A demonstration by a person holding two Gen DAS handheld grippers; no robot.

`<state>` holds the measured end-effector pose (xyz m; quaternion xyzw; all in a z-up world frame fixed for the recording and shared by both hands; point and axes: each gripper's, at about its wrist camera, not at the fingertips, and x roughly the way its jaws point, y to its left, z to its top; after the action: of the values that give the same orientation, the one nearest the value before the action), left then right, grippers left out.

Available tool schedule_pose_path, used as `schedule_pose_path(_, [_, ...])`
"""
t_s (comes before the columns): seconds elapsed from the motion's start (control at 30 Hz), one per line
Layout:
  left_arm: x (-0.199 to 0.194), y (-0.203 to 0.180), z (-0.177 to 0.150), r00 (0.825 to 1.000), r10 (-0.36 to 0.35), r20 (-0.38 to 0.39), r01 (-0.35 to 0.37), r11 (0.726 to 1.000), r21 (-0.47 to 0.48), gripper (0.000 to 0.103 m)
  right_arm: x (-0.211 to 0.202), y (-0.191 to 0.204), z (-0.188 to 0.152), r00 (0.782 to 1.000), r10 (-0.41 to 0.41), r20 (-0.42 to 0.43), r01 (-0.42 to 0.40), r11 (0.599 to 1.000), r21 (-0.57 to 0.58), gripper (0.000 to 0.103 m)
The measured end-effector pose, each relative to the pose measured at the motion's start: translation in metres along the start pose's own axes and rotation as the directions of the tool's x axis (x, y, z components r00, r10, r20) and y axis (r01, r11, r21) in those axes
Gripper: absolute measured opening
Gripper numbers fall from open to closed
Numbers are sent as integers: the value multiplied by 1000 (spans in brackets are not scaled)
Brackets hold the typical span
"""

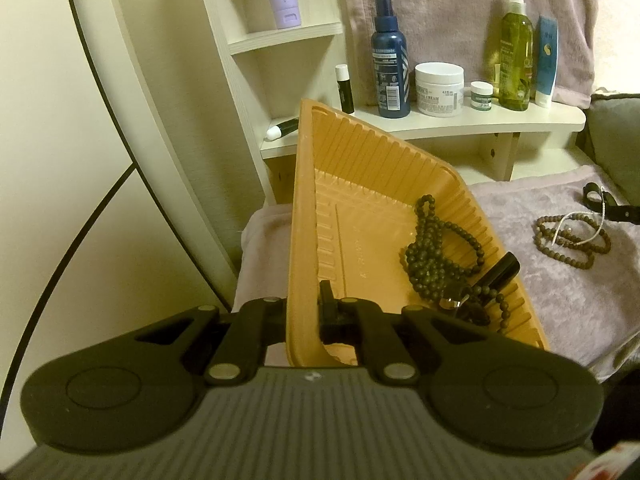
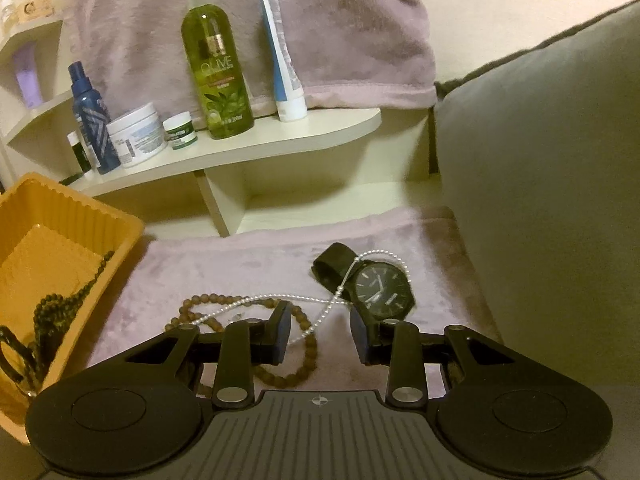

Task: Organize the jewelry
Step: 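Grasp the pearl necklace beside the black watch with the right tool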

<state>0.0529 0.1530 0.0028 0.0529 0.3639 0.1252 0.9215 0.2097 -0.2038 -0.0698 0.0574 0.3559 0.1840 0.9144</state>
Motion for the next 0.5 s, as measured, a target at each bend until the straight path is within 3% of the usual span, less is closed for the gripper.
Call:
schedule_pose_path(0.37, [0,0,0,1000,0,0,0,1000,0,6,27,0,5,999,-14,-37,15,999,30,34])
schedule_pose_path(0.5, [0,0,0,1000,0,0,0,1000,0,6,28,2,7,999,-15,-31,16,999,32,7])
